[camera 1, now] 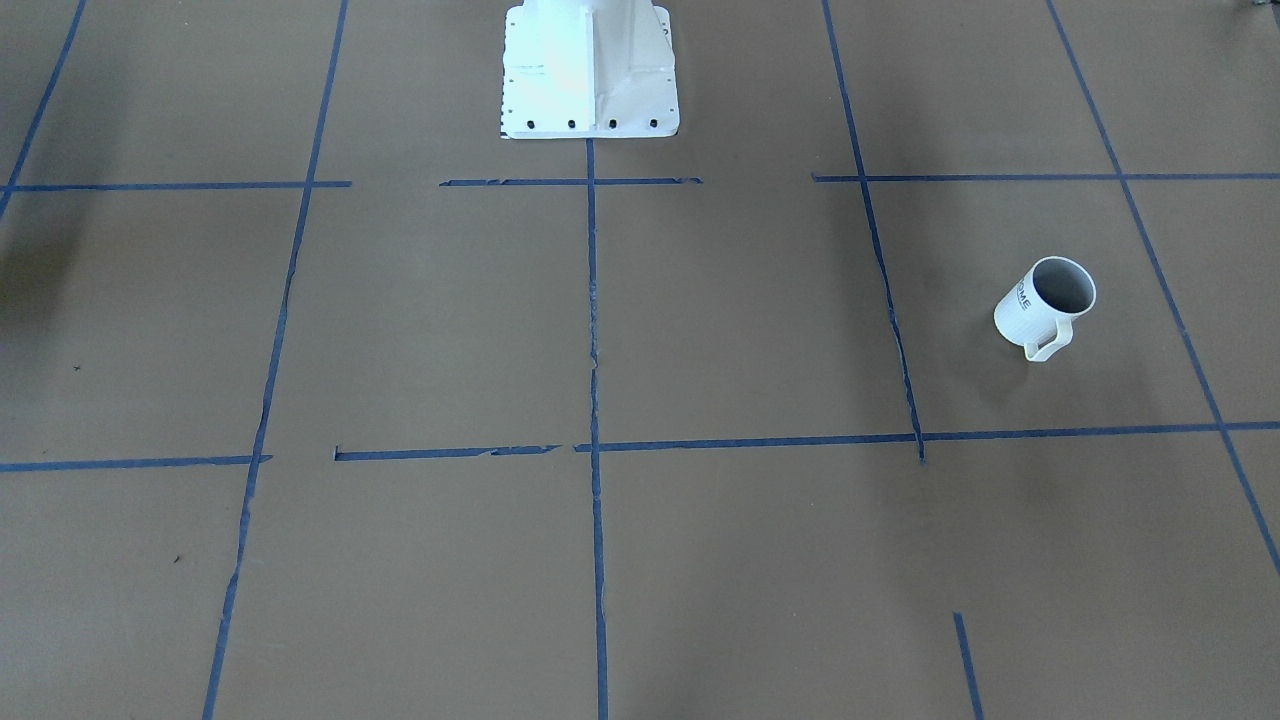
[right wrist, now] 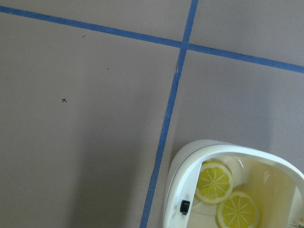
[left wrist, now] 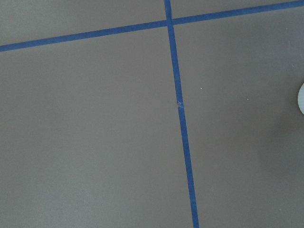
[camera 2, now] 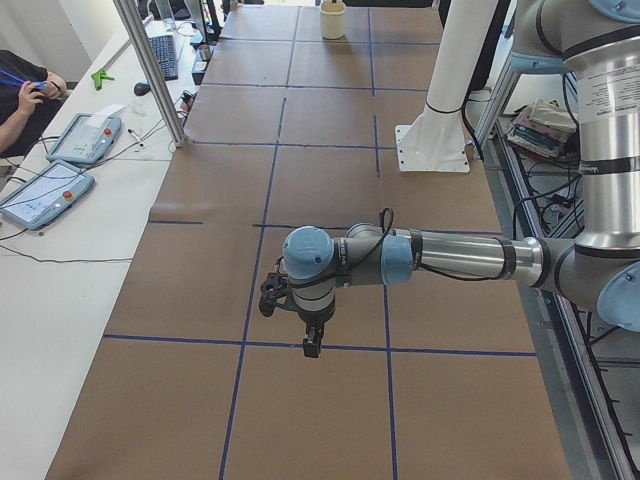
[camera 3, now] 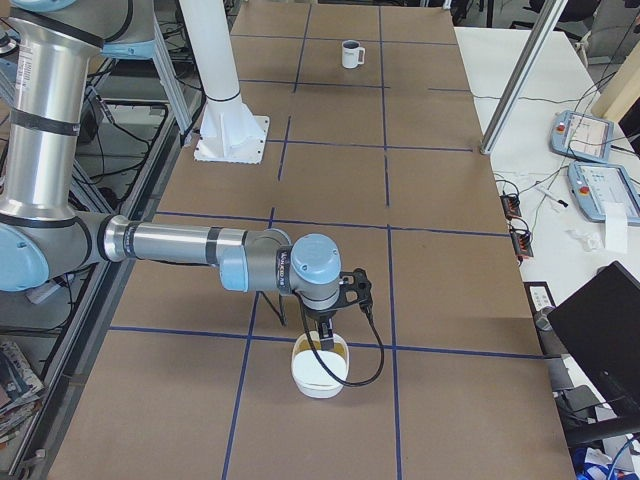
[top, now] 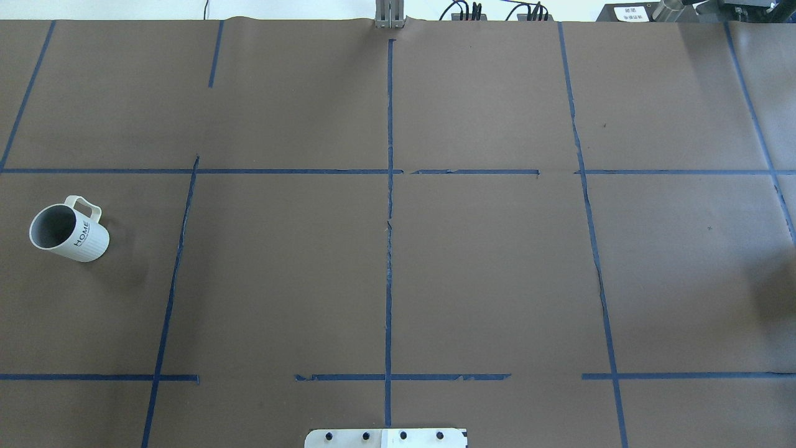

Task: Left arm hands cup to right arm to dump lemon

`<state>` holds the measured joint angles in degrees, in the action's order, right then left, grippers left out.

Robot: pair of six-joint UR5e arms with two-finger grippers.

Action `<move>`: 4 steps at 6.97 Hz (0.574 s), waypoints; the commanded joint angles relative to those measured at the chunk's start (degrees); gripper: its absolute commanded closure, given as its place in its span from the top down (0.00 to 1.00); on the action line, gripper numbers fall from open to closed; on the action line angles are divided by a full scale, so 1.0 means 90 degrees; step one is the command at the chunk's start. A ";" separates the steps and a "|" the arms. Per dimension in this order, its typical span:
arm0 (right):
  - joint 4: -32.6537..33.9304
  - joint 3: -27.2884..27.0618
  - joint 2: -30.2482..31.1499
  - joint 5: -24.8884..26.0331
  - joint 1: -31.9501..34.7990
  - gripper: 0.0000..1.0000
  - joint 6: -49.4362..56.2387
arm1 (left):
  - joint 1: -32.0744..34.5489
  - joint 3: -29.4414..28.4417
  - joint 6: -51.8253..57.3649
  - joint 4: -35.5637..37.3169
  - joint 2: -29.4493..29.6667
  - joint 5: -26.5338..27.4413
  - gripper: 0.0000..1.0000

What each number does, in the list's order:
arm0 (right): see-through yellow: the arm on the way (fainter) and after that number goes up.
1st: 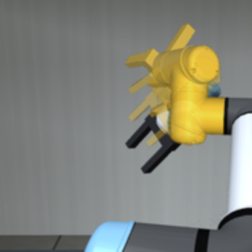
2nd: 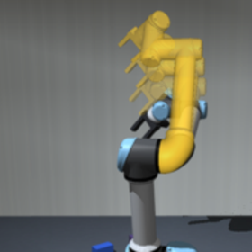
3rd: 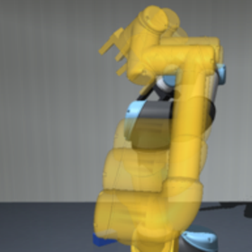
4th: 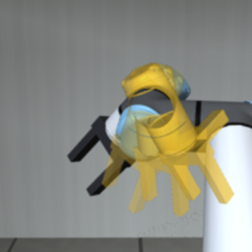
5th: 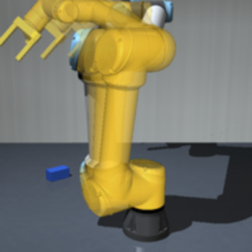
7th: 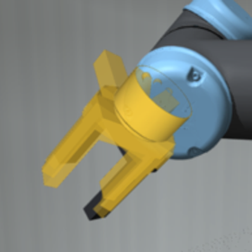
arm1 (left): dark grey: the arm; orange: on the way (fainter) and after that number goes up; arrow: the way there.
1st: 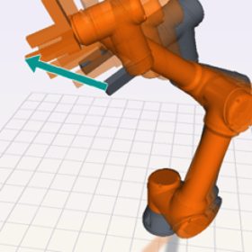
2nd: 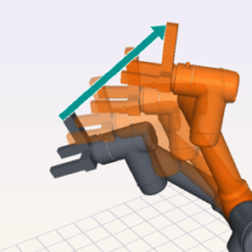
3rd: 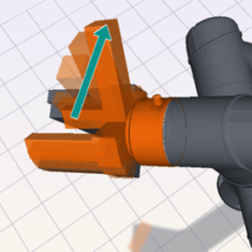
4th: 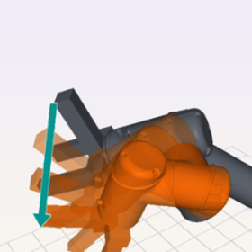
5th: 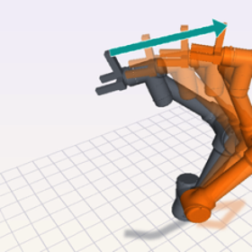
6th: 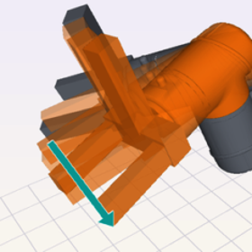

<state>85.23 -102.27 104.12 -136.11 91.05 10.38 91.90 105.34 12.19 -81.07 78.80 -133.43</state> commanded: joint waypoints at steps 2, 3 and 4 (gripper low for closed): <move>-0.0007 -0.0053 0.0023 0.0006 0.0039 1.00 -0.0050 | 0.0003 0.0024 -0.0006 0.0013 -0.0201 0.0099 1.00; -0.0016 -0.0043 0.0013 0.0006 0.0039 1.00 -0.0050 | 0.0004 0.0053 -0.0007 0.0013 -0.0191 0.0128 1.00; -0.0046 -0.0043 0.0022 -0.0013 0.0039 1.00 -0.0060 | -0.0006 0.0073 -0.0007 0.0004 -0.0162 0.0119 1.00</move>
